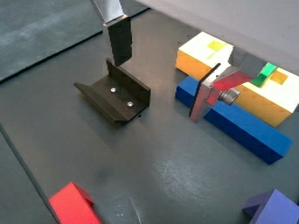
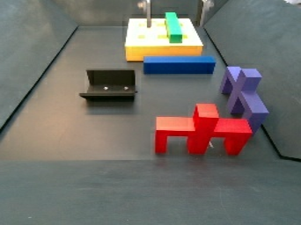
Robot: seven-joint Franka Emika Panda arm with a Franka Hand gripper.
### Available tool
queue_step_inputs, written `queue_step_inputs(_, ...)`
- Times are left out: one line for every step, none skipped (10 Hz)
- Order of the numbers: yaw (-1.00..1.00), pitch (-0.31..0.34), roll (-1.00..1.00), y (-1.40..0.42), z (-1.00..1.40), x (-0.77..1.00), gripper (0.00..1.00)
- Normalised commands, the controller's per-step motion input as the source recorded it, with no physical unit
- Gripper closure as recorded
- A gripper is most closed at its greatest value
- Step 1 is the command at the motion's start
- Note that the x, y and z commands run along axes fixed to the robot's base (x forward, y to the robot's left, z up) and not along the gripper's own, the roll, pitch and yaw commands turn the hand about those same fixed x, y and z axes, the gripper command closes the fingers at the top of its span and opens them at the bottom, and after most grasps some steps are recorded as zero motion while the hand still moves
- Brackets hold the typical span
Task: Pick up the blue object. Move up. Move to above the board. Insert the blue object.
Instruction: Pick up the blue object.
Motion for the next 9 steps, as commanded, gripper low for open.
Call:
queue_step_inputs(0.0, 0.0, 0.0, 0.01, 0.0, 0.03, 0.0)
queue_step_inputs(0.0, 0.004, 0.0, 0.0, 0.0, 0.09, 0.0)
queue_step_inputs(0.13, 0.0, 0.05, -0.63, -0.15, 0.18, 0.0)
queue_step_inputs(0.05, 0.0, 0.09, -0.9, -0.21, 0.21, 0.0)
queue_step_inputs(-0.37, 0.0, 0.01, -0.76, -0.32, 0.09, 0.0)
queue_step_inputs(-0.86, -0.064, -0.01, -0.33, -0.22, 0.0, 0.0)
queue_step_inputs(-0.94, -0.117, -0.06, -0.17, -0.26, 0.0, 0.0)
queue_step_inputs(-0.95, -0.116, -0.07, -0.15, -0.24, 0.0, 0.0)
queue_step_inputs(-0.98, -0.093, -0.03, -0.16, -0.23, 0.0, 0.0)
